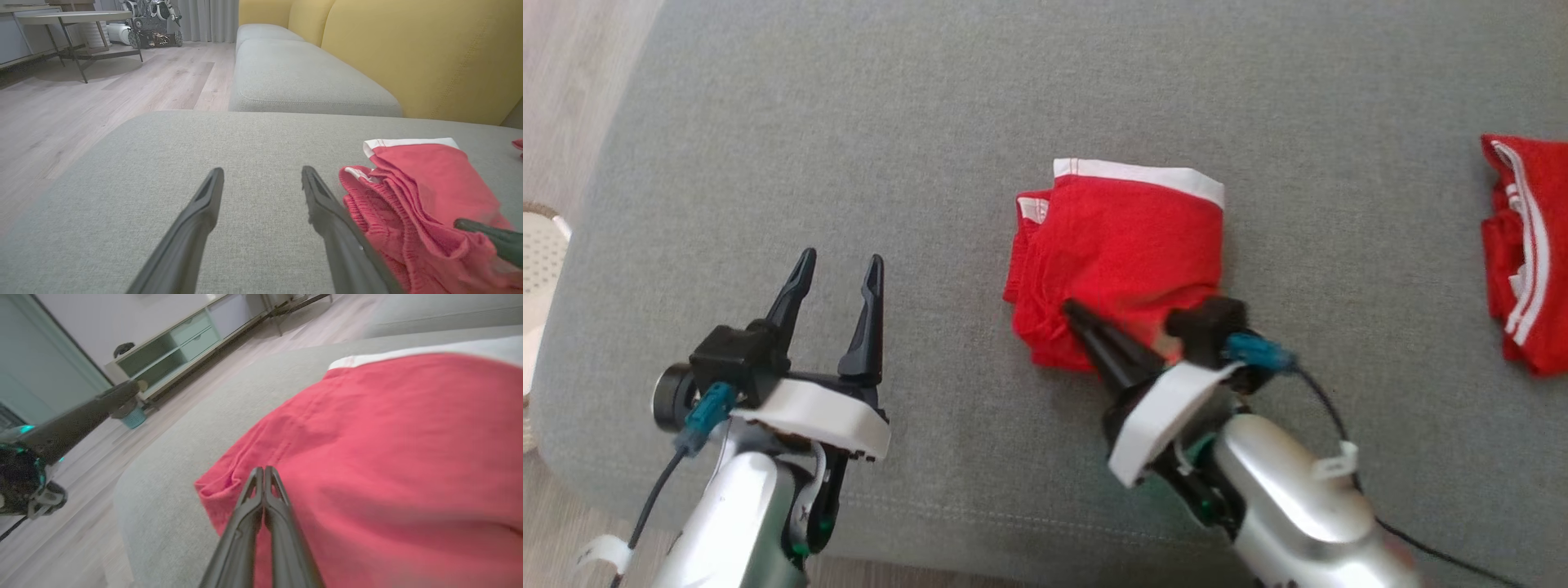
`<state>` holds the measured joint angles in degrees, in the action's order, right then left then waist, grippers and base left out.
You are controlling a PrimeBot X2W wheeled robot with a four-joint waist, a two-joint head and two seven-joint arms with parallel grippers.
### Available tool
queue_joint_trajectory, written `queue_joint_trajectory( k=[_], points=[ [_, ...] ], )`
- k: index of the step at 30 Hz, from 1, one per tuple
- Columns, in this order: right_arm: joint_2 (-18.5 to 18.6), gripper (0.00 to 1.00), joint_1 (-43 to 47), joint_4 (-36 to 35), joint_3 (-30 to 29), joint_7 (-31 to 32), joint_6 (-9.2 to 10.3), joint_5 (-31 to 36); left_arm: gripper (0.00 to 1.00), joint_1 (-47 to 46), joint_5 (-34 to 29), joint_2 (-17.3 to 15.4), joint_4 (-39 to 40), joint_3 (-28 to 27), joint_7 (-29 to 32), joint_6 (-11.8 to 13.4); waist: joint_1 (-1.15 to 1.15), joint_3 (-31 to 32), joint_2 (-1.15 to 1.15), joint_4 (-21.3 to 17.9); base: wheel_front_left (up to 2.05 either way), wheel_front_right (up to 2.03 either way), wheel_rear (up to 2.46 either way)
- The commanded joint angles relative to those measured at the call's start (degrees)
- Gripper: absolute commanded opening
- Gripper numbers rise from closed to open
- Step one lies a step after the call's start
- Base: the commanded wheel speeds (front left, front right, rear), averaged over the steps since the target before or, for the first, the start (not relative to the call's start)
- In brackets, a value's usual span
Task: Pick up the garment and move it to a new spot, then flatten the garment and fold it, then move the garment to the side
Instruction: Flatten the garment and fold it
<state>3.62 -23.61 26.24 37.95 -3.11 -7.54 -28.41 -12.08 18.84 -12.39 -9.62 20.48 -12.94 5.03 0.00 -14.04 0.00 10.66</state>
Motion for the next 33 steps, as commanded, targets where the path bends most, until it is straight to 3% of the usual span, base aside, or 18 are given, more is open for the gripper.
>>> queue_joint_trajectory(
  k=[1,6,11,15,19,21,22,23,33],
  points=[
    [-0.74,0.0,-1.88,-0.65,2.72,-0.55,0.05,-0.85,1.0,-2.92,0.56,-0.81,1.46,-1.84,-0.54,-0.06,0.0,-0.5,0.0,0.36,0.0,0.0,0.0],
    [-0.74,0.0,-4.21,2.92,8.7,-0.89,0.05,-4.03,1.0,-3.38,0.64,-0.66,0.94,-1.85,-0.9,-0.03,0.0,-1.12,0.0,0.57,0.0,0.0,0.0],
    [-0.74,0.0,-6.11,3.15,9.99,-4.4,0.05,-5.75,1.0,-3.2,0.81,-0.83,0.29,-2.16,-1.16,0.19,0.0,-0.51,0.0,-0.37,0.0,0.0,0.0],
    [-0.74,0.0,-6.53,1.92,6.29,-7.33,0.05,-4.96,1.0,-2.69,0.74,-1.24,0.29,-2.23,-1.24,0.47,0.0,0.69,0.0,-1.85,0.0,0.0,0.0],
    [-0.65,0.0,-5.21,0.37,-2.2,-8.94,0.05,-1.16,1.0,-2.12,0.76,-1.76,0.74,-2.37,-1.13,0.84,0.0,2.0,0.0,-3.48,0.0,0.0,0.0],
    [0.03,0.36,-3.75,-1.17,-7.13,-9.06,0.05,1.23,1.0,-1.84,0.8,-2.04,1.04,-2.43,-1.01,1.0,0.0,2.53,0.0,-4.25,0.0,0.0,0.0],
    [0.47,0.62,-2.88,-2.17,-9.64,-8.91,0.05,2.58,1.0,-1.7,0.79,-2.16,1.2,-2.39,-0.87,1.05,0.0,2.78,0.0,-4.6,0.0,0.0,0.0],
    [0.79,1.0,-1.84,-3.3,-12.04,-8.49,0.05,3.81,1.0,-1.57,0.8,-2.28,1.4,-2.35,-0.76,1.08,0.0,3.02,0.0,-4.93,0.0,0.0,0.0],
    [1.59,1.0,12.7,-20.27,-31.29,-0.46,0.05,15.19,1.0,1.07,0.88,-3.54,2.86,-1.84,0.38,1.69,0.0,6.65,0.0,-6.88,0.0,0.0,0.0]
  ],
)
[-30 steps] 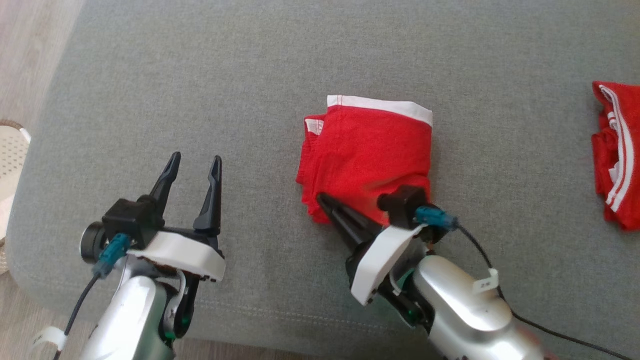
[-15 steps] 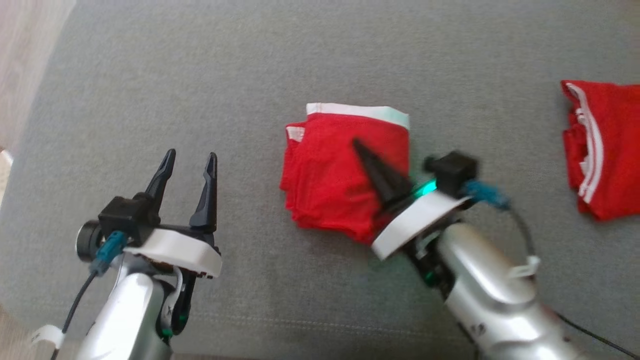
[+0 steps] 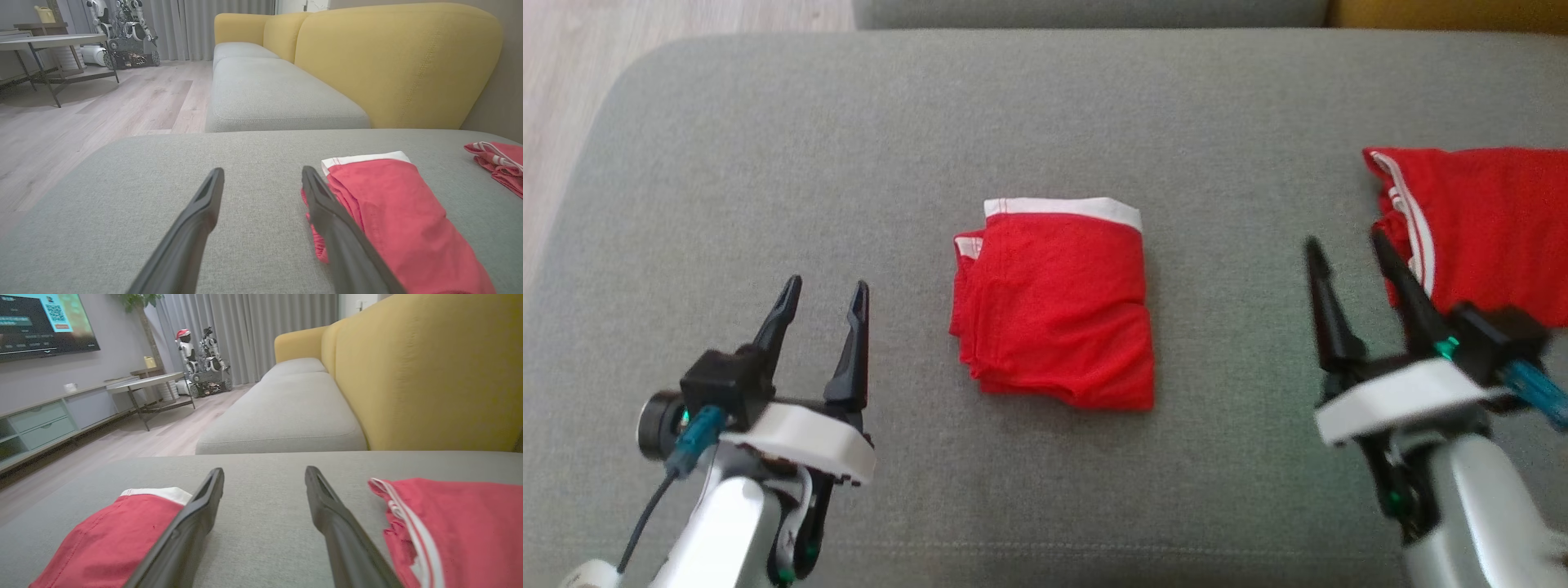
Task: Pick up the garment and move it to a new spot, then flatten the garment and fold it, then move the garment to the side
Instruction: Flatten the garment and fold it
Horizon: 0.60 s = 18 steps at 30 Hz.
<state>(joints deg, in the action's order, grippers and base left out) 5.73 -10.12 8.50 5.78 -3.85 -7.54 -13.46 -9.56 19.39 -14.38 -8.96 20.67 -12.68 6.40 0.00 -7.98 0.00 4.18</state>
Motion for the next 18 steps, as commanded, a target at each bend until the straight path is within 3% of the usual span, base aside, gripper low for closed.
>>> queue_joint_trajectory(
  k=[1,7,18],
  points=[
    [-0.63,1.0,0.64,-4.29,-0.29,1.3,0.05,0.85,1.0,-1.03,0.33,-1.7,2.45,-1.96,0.27,0.4,0.0,0.97,0.0,-0.59,0.0,0.0,0.0],
    [-1.36,1.0,7.62,-12.19,-4.11,6.19,0.05,2.42,1.0,1.65,0.55,-2.55,3.91,-1.66,1.27,0.96,0.0,3.31,0.0,-1.17,0.0,0.0,0.0],
    [-2.08,1.0,14.36,-17.9,-5.97,10.13,0.05,3.27,1.0,6.85,1.31,-3.7,6.01,-1.71,2.64,2.46,0.0,7.38,0.0,-1.01,0.0,0.0,0.0]
  ],
)
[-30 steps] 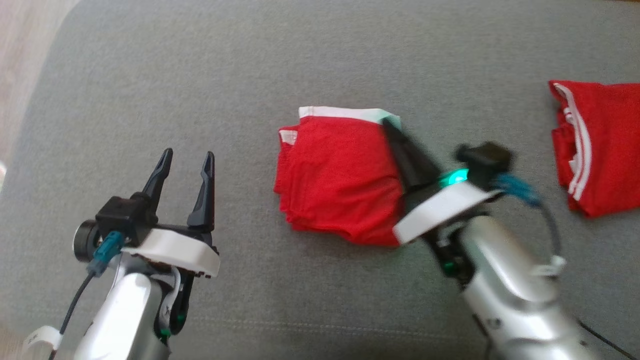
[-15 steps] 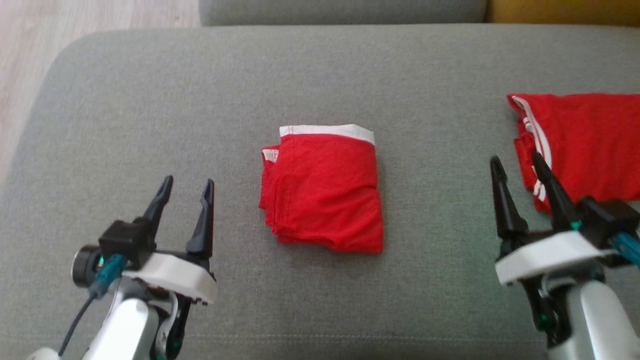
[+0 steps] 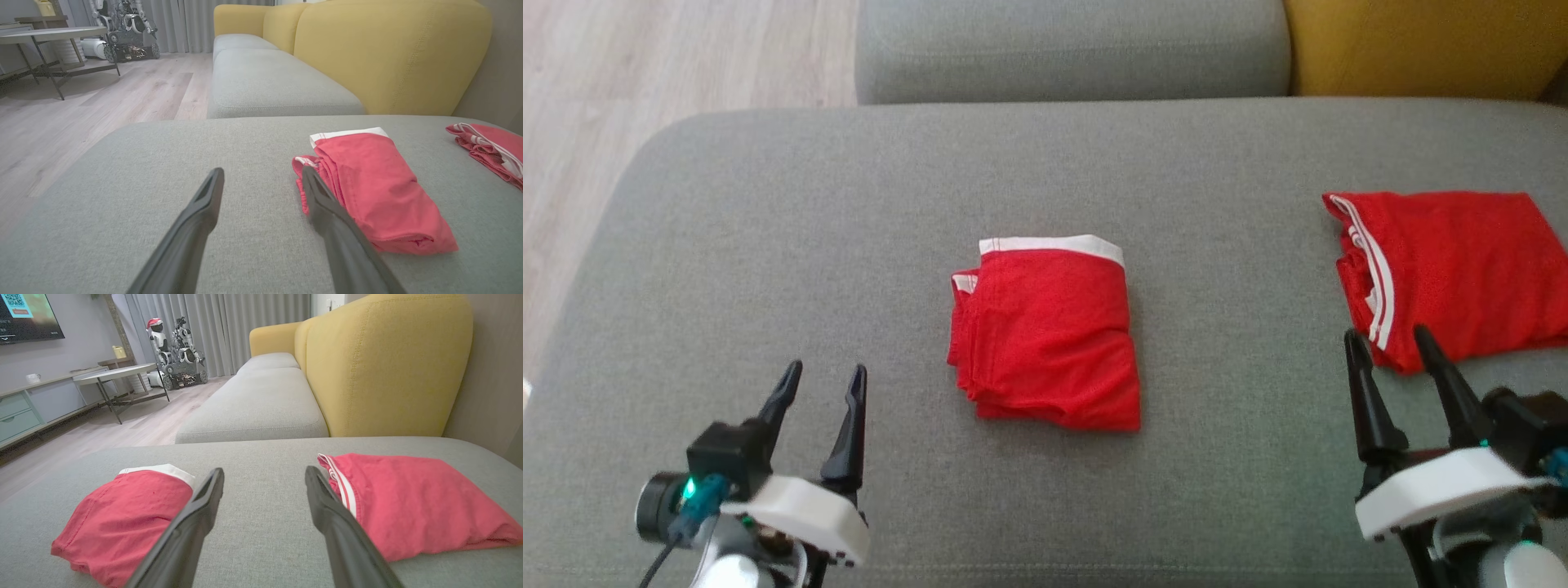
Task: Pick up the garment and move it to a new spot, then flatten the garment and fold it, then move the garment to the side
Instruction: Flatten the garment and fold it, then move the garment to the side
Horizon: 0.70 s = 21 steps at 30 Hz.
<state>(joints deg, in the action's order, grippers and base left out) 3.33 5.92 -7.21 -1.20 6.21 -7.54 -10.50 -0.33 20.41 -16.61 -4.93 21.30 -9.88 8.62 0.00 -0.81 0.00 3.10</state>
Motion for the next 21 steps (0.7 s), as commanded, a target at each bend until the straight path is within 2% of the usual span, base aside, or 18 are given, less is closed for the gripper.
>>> queue_joint_trajectory(
  k=[1,21],
  points=[
    [0.25,1.0,-1.19,-2.48,0.89,0.31,0.05,0.32,1.0,-1.93,0.32,-1.54,2.18,-2.27,-0.02,0.37,0.0,0.58,0.0,0.12,0.0,0.0,0.0],
    [-0.36,1.0,1.95,-4.8,-0.38,2.55,0.05,0.58,1.0,0.08,0.47,-2.82,5.0,-2.13,1.26,2.22,0.0,2.08,0.0,0.37,0.0,0.0,0.0]
  ],
)
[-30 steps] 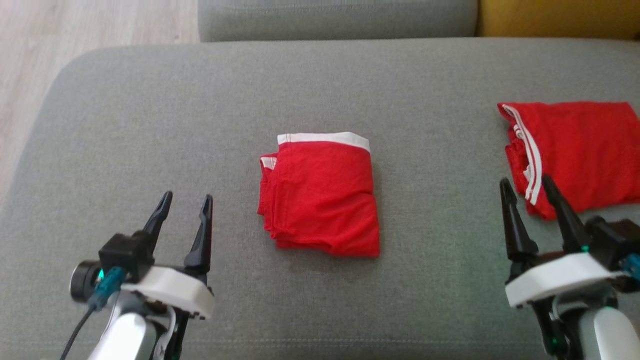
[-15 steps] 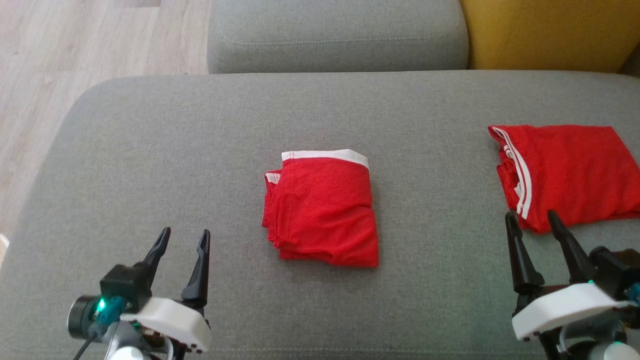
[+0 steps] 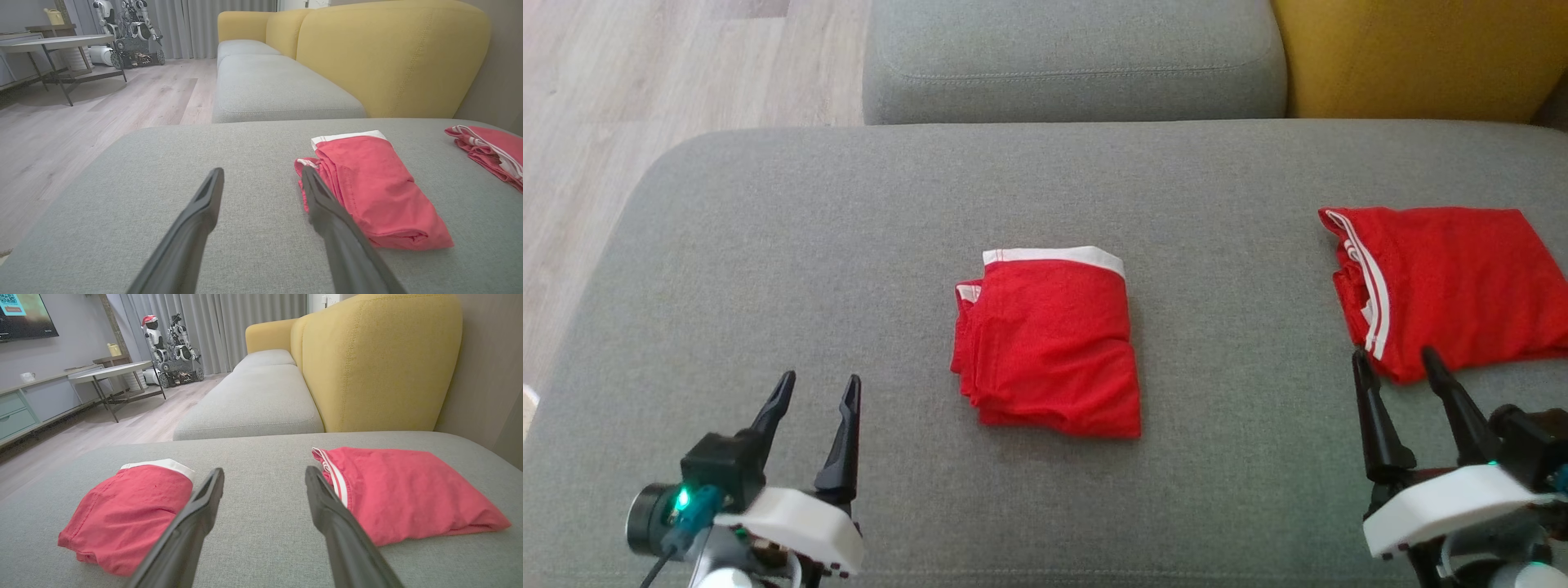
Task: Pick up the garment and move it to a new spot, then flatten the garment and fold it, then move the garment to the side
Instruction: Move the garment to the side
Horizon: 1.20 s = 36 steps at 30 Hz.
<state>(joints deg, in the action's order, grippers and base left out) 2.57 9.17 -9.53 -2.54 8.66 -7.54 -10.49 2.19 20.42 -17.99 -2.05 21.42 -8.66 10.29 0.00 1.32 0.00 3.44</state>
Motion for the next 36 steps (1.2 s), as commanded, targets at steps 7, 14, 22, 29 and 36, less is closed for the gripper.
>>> queue_joint_trajectory(
  k=[7,14,22,29,36],
  points=[
    [0.36,1.0,-1.71,-2.56,0.87,0.21,0.05,0.82,1.0,-2.7,0.58,-1.56,2.14,-2.14,0.0,0.78,0.0,-0.2,0.0,0.11,0.0,0.0,0.0],
    [0.34,1.0,-1.97,-2.42,0.79,0.17,0.05,0.82,1.0,-2.84,0.72,-1.62,2.11,-2.0,-0.03,0.96,0.0,-0.31,0.0,0.29,0.0,0.0,0.0],
    [0.32,1.0,-2.55,-1.25,0.04,-0.09,0.05,0.4,1.0,-4.07,0.66,-1.58,2.17,-1.52,-0.36,0.76,0.0,-1.25,0.0,1.7,0.0,0.0,0.0],
    [0.32,1.0,-8.86,5.66,2.06,-1.34,0.05,-0.82,1.0,-7.65,0.33,-0.53,2.32,-0.89,-1.7,0.25,0.0,-5.28,0.0,5.36,0.0,0.0,0.0],
    [0.32,1.0,-17.94,18.42,6.78,-3.51,0.05,-1.72,1.0,-12.3,0.07,2.02,0.89,-0.02,-3.96,-0.52,0.0,-9.12,0.0,10.98,0.0,0.0,0.0]
  ],
)
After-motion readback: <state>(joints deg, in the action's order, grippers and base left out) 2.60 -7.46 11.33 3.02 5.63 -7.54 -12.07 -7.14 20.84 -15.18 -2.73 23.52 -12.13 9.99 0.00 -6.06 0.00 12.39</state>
